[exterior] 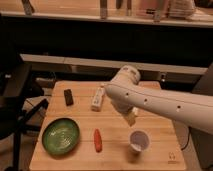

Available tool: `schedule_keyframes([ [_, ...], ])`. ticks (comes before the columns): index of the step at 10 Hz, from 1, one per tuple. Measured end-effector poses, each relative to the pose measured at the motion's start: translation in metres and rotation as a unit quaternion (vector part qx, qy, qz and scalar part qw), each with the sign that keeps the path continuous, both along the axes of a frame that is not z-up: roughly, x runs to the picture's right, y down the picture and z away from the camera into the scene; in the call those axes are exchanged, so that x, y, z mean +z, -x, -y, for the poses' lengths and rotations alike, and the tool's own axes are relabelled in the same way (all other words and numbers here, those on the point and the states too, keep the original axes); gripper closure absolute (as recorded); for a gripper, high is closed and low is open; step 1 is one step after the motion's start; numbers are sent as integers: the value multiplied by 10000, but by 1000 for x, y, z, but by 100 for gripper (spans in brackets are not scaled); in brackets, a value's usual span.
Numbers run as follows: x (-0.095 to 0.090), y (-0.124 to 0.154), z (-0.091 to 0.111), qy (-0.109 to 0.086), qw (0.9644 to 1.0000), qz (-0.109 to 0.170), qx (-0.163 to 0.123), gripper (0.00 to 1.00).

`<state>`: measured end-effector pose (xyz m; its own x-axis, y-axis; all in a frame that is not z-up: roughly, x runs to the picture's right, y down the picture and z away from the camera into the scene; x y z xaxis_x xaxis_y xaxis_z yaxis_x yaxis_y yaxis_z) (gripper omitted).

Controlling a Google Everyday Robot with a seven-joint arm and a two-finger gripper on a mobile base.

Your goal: Pick up the ceramic bowl

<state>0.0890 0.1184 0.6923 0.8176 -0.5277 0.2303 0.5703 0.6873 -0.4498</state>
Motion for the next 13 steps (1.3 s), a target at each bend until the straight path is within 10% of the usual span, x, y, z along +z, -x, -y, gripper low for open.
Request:
schedule_keyframes([
  [13,14,54,3,-201,9894,778,-1209,20],
])
